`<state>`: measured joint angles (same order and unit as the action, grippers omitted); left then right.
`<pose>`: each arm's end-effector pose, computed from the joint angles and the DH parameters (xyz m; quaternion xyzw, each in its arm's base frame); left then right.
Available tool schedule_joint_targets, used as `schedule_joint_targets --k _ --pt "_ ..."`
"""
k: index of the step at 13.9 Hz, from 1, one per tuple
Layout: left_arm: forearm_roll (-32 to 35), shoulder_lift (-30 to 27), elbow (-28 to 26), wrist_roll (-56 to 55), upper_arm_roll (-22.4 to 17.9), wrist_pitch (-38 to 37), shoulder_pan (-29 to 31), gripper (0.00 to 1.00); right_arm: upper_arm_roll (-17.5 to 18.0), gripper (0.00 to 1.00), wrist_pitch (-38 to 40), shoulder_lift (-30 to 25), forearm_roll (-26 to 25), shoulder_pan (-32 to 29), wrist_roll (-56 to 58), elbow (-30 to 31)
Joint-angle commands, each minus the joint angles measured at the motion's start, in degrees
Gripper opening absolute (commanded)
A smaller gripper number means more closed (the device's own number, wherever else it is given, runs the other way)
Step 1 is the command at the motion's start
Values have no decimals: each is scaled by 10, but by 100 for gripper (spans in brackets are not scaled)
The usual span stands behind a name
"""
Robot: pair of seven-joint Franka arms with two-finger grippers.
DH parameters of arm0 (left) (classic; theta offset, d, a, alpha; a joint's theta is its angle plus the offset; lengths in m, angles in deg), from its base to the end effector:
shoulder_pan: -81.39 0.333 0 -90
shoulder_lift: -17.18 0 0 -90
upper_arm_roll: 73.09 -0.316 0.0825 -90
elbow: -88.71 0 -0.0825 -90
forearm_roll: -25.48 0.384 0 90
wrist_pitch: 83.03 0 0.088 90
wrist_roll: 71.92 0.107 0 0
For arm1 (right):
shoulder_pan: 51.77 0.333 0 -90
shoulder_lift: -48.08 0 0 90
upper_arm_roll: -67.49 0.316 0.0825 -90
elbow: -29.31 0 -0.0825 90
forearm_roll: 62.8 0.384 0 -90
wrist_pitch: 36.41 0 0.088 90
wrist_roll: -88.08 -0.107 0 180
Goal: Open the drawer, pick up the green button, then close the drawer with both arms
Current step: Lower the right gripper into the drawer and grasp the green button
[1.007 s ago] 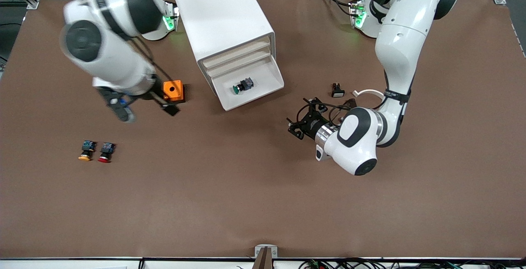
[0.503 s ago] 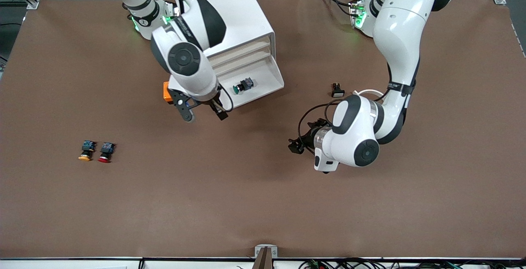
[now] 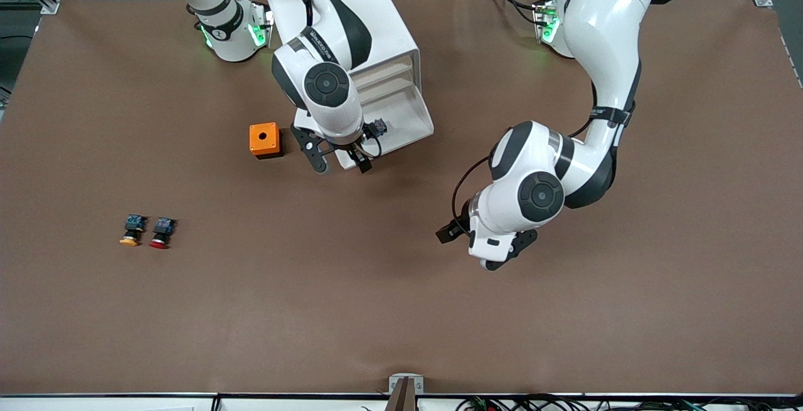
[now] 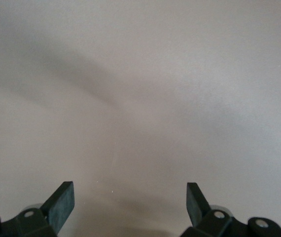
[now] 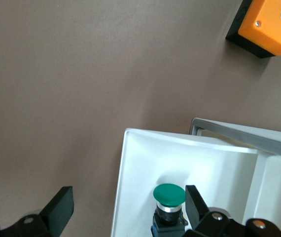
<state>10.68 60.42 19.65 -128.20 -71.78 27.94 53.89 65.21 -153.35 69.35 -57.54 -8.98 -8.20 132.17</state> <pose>0.6506 -0.3725 0.3308 0.9502 0.2842 -0.0946 0.0862 0.4743 0.4142 0.3335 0.8710 -0.4862 -0.0529 0.0461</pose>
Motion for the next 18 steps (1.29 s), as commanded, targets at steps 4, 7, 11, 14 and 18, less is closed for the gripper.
schedule_joint_targets --k 4,7,11,14,18 --pt "12 -10 -15 33 -5 14 -3 100 -7 100 -14 29 7 50 -28 8" --pt "12 -9 -15 49 -5 14 -2 100 -7 100 -33 44 7 66 -29 6" --pt "12 -8 -15 49 -5 28 -3 100 -7 100 -31 46 8 75 -30 8" --pt "11 -6 -15 49 -5 35 -5 100 -7 100 -30 54 7 82 -37 9" --pt "11 -7 -15 49 -5 35 -5 100 -7 100 -25 54 7 82 -43 10"
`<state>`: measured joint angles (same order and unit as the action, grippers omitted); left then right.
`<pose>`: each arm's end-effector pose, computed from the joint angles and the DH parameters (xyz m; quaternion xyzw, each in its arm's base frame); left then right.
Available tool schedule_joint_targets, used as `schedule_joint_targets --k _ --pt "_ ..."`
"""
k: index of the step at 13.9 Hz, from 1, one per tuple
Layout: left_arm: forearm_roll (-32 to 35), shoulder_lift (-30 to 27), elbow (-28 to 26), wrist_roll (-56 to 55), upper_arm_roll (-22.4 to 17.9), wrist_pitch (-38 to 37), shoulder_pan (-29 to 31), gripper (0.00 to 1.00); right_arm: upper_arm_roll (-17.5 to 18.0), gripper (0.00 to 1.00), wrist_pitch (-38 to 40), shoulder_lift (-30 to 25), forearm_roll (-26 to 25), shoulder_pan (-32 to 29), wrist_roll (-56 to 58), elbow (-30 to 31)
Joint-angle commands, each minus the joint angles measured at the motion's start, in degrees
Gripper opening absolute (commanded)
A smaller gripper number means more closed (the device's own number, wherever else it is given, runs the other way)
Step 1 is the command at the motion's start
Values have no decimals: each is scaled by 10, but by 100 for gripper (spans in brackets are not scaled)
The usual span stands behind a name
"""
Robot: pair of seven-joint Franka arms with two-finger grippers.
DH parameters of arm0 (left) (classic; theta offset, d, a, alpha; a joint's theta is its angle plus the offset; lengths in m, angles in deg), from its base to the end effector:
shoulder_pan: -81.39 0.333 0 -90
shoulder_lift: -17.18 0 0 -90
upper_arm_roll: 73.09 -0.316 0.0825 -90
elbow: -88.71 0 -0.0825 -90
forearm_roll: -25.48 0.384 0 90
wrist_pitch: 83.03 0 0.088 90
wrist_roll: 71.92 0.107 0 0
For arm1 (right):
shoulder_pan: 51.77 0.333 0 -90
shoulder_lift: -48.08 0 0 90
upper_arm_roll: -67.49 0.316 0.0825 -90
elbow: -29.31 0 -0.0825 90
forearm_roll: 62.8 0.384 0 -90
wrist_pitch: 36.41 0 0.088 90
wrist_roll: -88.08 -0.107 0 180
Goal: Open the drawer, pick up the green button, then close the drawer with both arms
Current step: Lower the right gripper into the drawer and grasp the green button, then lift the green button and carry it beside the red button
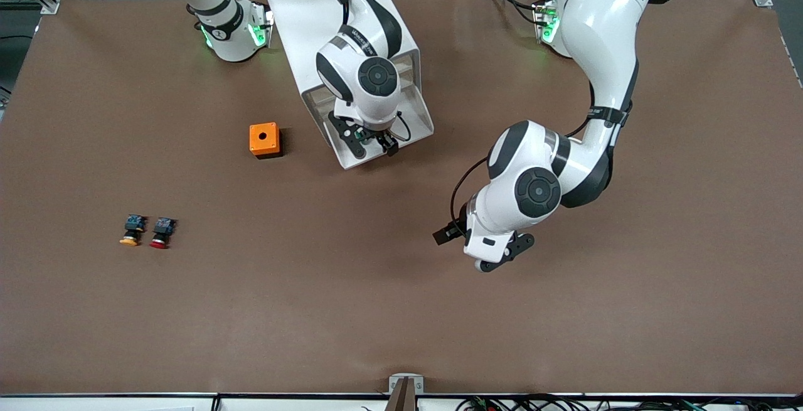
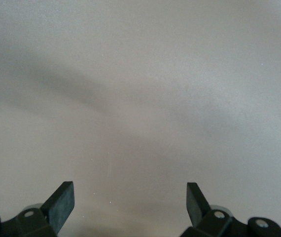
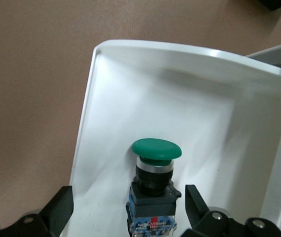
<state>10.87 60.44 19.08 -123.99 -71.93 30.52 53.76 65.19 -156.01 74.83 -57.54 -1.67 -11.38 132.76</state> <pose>0.6539 -0.3728 0.3294 0.9598 0.2517 -0.0759 0.0979 0.4182 0.4704 0.2721 0.8848 -0.4560 -0.0532 0.0802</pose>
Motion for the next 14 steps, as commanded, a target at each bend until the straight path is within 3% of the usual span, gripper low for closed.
schedule_joint_targets --k 1,7,10,14 --pt "9 -7 -9 7 -4 9 -4 100 -7 100 2 -1 8 8 -12 4" --pt "9 -9 -9 7 -4 9 -3 100 -6 98 8 -1 8 10 -13 4" --pt "9 -8 -9 7 -4 9 -3 100 -6 76 9 -1 8 11 -12 4" --pt "9 -8 -9 7 -4 10 -3 100 -6 72 8 -1 22 18 -13 3"
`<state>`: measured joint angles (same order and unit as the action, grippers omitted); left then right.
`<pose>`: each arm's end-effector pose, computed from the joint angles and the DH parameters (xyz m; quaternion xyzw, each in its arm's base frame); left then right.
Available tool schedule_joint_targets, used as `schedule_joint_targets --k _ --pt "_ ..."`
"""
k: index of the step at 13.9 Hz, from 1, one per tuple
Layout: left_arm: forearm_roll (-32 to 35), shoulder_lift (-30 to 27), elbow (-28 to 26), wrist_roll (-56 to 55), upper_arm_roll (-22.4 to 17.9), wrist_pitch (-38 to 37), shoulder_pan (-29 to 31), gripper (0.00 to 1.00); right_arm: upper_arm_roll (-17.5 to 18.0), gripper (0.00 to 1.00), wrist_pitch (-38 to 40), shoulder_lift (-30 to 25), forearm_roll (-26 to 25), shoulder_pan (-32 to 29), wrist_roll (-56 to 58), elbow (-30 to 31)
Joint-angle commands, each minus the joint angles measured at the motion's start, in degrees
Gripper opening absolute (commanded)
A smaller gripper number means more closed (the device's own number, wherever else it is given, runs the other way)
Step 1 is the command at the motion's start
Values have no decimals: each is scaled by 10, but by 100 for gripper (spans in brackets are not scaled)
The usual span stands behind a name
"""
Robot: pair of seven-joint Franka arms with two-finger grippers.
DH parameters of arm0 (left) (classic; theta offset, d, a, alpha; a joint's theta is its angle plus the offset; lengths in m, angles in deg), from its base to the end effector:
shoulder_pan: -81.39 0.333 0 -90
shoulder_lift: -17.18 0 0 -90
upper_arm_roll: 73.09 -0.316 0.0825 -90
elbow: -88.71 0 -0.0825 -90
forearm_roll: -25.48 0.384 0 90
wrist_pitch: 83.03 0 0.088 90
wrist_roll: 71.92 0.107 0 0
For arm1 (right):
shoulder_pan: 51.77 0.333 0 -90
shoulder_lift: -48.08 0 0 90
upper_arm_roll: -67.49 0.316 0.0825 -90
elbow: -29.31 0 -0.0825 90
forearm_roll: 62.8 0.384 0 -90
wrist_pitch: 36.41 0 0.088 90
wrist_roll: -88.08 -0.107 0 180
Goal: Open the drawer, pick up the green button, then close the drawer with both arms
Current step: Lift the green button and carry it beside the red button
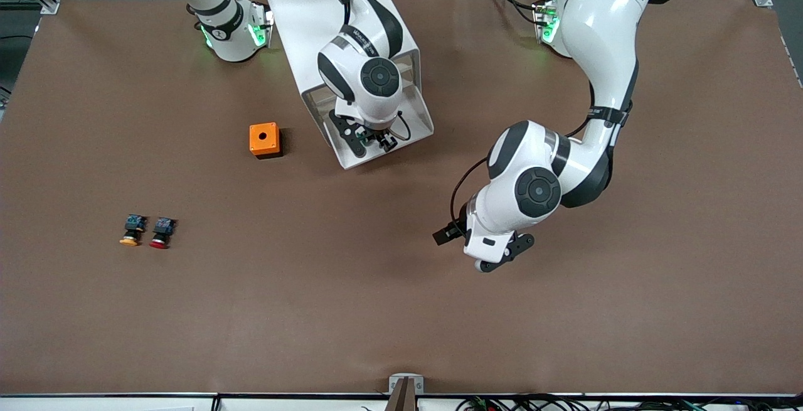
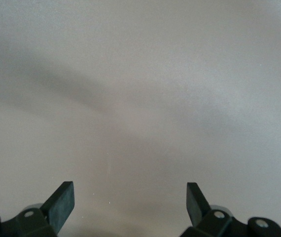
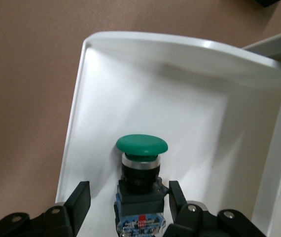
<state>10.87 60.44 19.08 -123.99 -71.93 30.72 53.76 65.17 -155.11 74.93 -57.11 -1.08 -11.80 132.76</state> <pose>0.6543 -0.3728 0.3297 0.9598 0.2519 -0.0745 0.0990 0.4118 0.4734 0.2700 0.8836 -0.4561 -0.0579 0.0881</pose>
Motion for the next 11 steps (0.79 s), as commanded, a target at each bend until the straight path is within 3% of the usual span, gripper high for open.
schedule_joint_targets --k 1,2,5,11 --pt "9 -8 -9 7 -4 7 -3 100 -7 68 -4 -2 20 15 -9 3" --pt "9 -8 -9 7 -4 7 -2 100 -7 60 -6 -1 20 17 -9 3" --pt "9 -7 -9 7 -4 8 -3 100 -6 0 -6 -1 20 19 -9 1" --pt "9 -7 -9 7 -4 8 -2 100 -7 0 7 -2 20 -3 4 -26"
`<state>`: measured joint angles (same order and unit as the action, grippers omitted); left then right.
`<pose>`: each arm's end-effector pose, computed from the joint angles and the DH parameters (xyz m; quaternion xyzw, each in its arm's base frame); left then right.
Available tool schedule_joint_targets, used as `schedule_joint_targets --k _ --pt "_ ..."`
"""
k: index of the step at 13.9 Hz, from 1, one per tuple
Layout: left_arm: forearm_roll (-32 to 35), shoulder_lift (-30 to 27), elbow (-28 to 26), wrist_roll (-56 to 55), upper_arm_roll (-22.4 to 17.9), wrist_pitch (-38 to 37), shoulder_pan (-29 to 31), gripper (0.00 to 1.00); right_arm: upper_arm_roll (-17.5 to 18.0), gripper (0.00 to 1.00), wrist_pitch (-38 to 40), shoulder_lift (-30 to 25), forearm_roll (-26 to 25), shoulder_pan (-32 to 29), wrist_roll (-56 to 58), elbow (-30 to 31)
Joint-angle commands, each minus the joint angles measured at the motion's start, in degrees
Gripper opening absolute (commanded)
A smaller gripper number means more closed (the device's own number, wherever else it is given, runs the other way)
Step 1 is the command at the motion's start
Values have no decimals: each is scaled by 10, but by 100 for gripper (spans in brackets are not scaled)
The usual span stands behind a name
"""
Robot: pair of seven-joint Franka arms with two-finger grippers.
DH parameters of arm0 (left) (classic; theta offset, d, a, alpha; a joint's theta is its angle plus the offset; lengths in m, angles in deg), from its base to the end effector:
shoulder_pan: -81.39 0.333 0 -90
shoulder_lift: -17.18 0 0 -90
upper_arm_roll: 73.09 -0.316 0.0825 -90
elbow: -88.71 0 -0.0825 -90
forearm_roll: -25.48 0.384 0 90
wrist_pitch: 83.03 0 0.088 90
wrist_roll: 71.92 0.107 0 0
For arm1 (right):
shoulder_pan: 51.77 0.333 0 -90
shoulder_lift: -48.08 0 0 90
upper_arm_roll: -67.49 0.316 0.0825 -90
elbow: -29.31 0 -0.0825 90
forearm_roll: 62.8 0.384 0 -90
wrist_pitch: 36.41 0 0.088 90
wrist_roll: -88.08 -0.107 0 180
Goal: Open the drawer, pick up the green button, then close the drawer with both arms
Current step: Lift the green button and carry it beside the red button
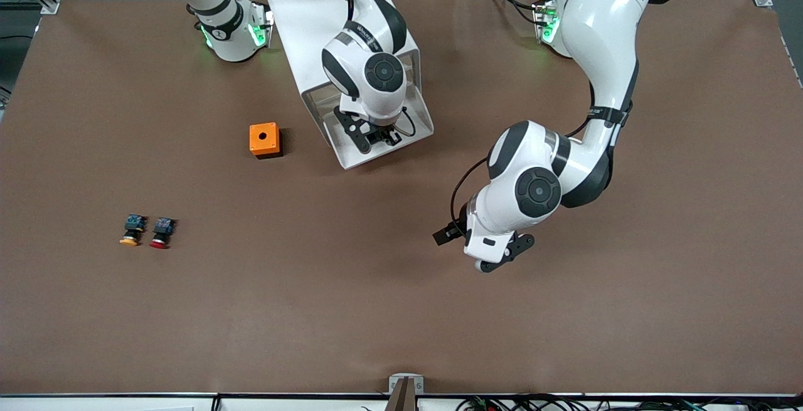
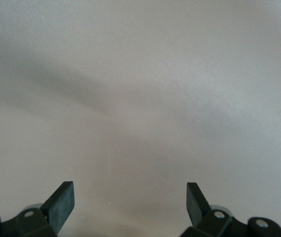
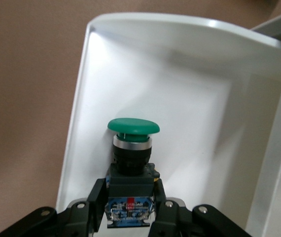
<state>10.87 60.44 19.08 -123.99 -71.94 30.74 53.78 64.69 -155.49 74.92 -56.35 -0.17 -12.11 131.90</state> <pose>0.6545 -0.3725 0.3297 0.9597 0.2522 -0.0743 0.0990 0.4110 0.4813 0.2769 0.8835 -0.4584 -0.0580 0.0769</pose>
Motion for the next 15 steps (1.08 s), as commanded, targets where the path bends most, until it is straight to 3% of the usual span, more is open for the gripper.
schedule_joint_targets --k 1,7,12,15 --pt "9 -7 -9 7 -4 8 -3 100 -1 0 33 -2 13 -24 21 -34" --pt "9 -9 -9 7 -4 12 -1 100 -7 0 190 -10 30 -119 201 -144" --pt "9 -9 -9 7 -5 18 -4 100 -8 0 187 -43 -13 -245 492 -129" --pt "16 -3 -9 6 -5 33 -12 100 -8 0 140 -43 -26 -311 644 -99"
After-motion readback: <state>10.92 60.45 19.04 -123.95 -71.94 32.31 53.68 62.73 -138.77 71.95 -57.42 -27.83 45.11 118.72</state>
